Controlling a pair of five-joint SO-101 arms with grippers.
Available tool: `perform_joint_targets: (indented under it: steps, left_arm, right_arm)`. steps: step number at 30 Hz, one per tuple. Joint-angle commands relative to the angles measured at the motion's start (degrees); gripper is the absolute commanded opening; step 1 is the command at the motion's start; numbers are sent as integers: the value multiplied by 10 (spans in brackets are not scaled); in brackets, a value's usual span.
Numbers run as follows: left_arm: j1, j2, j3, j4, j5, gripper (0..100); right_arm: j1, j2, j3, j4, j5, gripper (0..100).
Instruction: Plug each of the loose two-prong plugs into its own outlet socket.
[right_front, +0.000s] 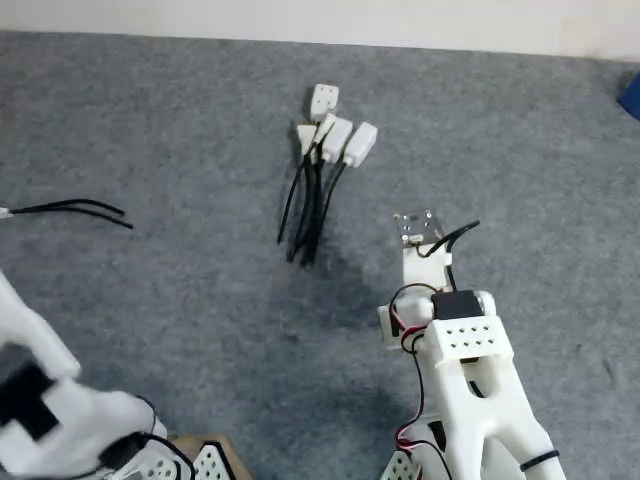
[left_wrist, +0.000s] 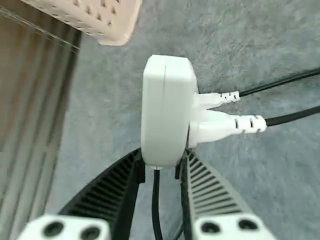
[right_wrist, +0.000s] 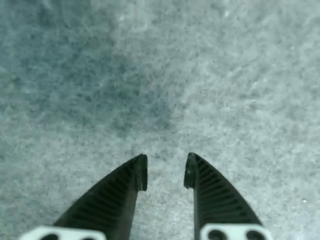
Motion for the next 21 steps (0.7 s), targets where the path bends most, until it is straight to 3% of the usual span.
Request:
perform_joint_targets:
  steps: [1,8,15,21]
  left_arm:
    - [-7,146,-162,-23,50,7]
    - [-7,355,-437,105,61,17]
    - [-23,480,-649,197,138,271]
    - [-22,487,-780,306,141,342]
  right_arm:
    - [4,-13,11,-9,-6,134]
    - [3,-14,23,-27,-6,134]
    - [3,-14,23,-27,-6,134]
    - [3,-14,23,-27,-6,134]
